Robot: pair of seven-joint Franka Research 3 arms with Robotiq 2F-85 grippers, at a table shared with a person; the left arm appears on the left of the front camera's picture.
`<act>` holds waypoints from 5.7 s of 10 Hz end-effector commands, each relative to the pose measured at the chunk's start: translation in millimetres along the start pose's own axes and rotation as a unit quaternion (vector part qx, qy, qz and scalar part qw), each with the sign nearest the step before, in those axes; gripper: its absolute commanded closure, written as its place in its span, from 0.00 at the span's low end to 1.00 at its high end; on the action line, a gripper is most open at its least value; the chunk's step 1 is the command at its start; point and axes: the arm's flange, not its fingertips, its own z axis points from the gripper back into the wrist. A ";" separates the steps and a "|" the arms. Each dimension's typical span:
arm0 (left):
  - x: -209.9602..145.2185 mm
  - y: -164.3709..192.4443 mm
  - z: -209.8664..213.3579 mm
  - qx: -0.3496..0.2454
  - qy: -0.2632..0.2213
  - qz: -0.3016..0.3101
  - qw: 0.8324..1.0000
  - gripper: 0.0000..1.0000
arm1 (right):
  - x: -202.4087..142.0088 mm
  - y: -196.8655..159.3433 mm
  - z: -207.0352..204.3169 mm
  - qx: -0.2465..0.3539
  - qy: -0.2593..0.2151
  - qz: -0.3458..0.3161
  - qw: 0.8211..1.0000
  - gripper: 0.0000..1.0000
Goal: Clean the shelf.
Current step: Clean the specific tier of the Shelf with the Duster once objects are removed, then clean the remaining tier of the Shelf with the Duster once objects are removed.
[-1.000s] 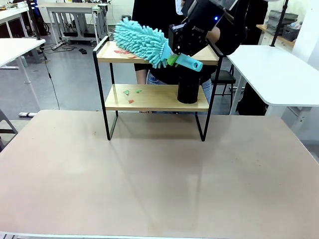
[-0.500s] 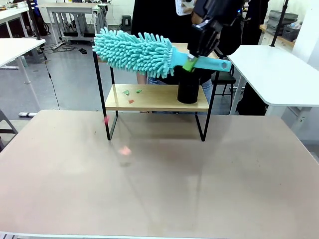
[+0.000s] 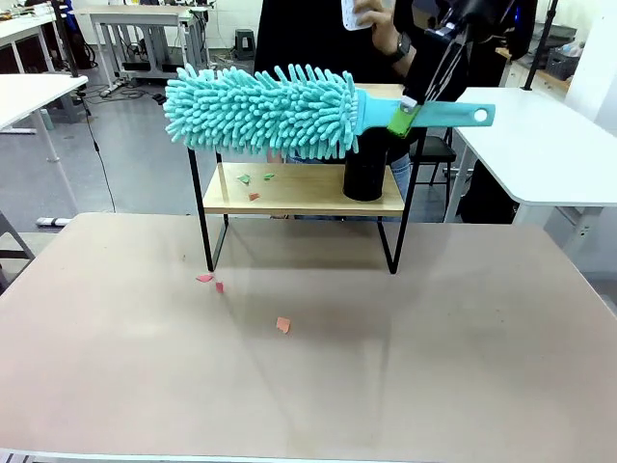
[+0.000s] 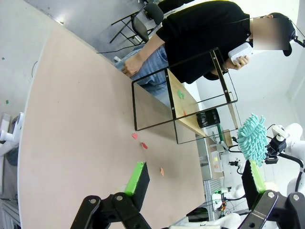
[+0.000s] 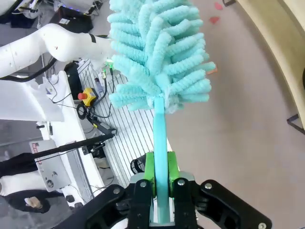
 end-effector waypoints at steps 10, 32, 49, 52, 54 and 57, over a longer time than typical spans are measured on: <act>-2.7 -2.3 1.1 0.000 0.006 -0.003 1.000 0.00 | -288.4 -10.9 71.2 0.184 -0.293 -0.282 0.895 0.88; -2.7 -2.3 1.1 0.000 0.006 -0.003 1.000 0.00 | -432.8 -57.4 -1.6 0.225 -0.307 -0.356 0.853 0.88; -2.7 -2.3 1.1 0.000 0.006 -0.003 1.000 0.00 | -320.8 32.4 -103.0 0.166 -0.201 -0.336 0.905 0.88; -2.7 -2.3 1.1 0.000 0.006 -0.003 1.000 0.00 | -286.3 29.8 -131.4 0.187 -0.170 -0.329 0.910 0.88; -2.7 -2.3 1.1 0.000 0.006 -0.003 1.000 0.00 | -279.7 27.7 -92.9 0.168 -0.166 -0.322 0.917 0.88; -2.7 -2.3 1.1 0.000 0.006 -0.003 1.000 0.00 | -258.1 23.5 -110.0 0.157 -0.149 -0.323 0.921 0.88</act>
